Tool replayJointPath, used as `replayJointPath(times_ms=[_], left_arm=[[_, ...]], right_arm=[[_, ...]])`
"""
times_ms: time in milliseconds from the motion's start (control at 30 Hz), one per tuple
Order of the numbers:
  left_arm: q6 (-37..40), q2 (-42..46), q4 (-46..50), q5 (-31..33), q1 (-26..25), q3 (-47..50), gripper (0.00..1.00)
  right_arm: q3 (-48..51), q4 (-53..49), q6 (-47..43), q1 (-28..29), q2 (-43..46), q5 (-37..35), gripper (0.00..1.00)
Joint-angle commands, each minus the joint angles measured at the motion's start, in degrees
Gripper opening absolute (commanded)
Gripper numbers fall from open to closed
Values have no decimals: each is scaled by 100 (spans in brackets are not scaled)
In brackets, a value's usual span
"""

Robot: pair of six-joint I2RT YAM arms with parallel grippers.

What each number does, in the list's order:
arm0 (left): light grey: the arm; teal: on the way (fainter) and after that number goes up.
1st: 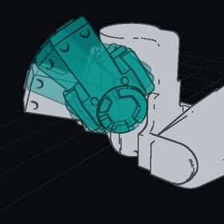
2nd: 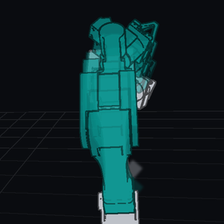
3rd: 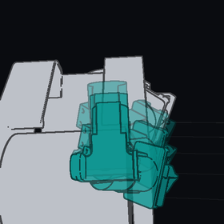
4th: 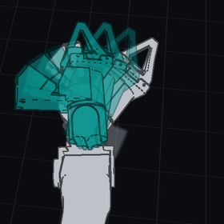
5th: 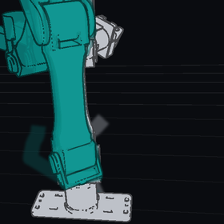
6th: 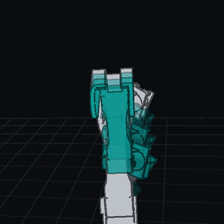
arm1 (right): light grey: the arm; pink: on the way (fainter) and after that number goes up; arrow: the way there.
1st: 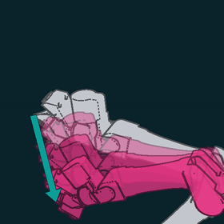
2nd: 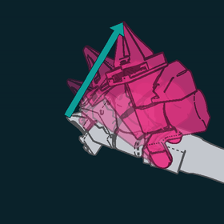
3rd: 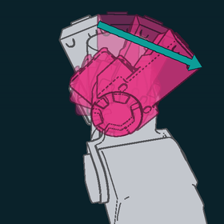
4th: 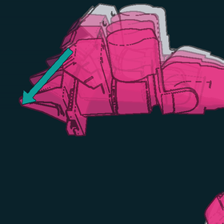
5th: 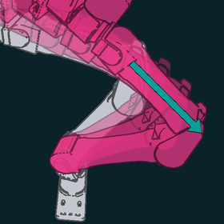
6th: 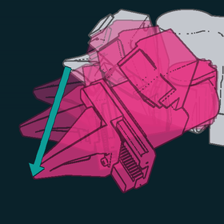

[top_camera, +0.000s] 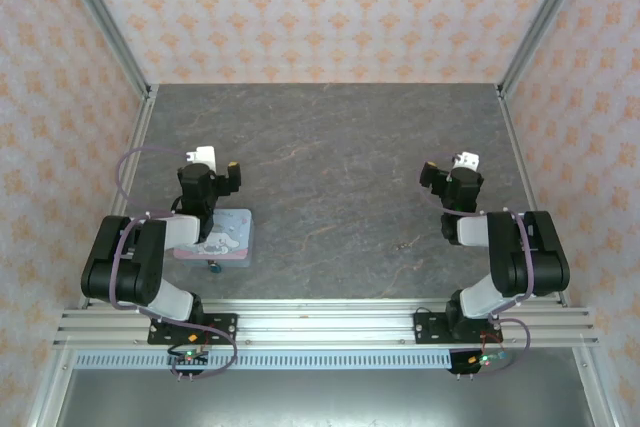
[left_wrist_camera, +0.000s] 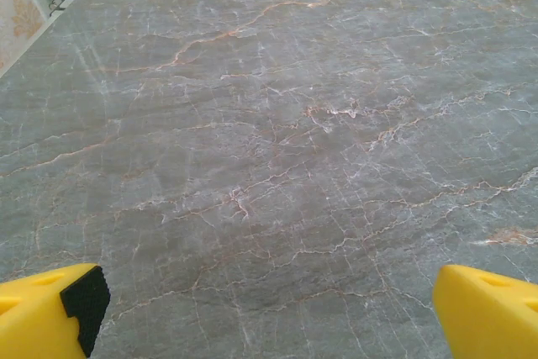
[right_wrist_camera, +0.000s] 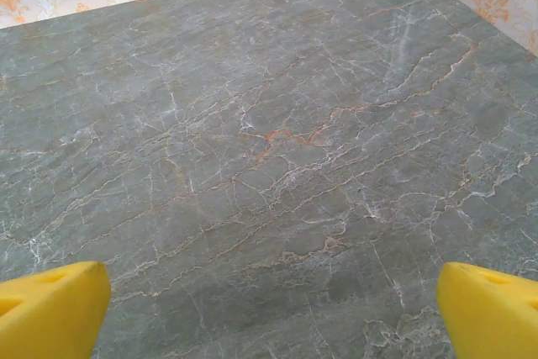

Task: Unlock a padlock with a key

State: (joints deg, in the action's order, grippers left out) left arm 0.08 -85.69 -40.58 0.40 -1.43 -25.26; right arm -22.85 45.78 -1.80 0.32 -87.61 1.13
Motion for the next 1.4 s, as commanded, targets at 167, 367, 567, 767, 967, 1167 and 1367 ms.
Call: replayJointPath(times_ms=[167,367,567,767,967,1167,1367], left_arm=[[69,-17,-188,-17,29,73,100],[73,-18,-190,-14,29,73,100],[69,-11,-195,-14,30,73,100],[69,-16,-189,-14,30,73,100],[64,-9,-205,-14,29,90,100],[-8,401,1282,-57,107,-610,100],[-148,981,2299,43,108,-1056,100]], right_arm=[[-65,1,-31,-30,21,37,99],[-62,1,-33,-29,17,37,99],[-66,1,-36,-27,16,37,99],[-65,1,-44,-23,21,37,99],[-44,19,-31,-31,29,44,99],[-73,-36,61,-24,133,-177,99],[-1201,-2446,509,-23,1056,-606,99]])
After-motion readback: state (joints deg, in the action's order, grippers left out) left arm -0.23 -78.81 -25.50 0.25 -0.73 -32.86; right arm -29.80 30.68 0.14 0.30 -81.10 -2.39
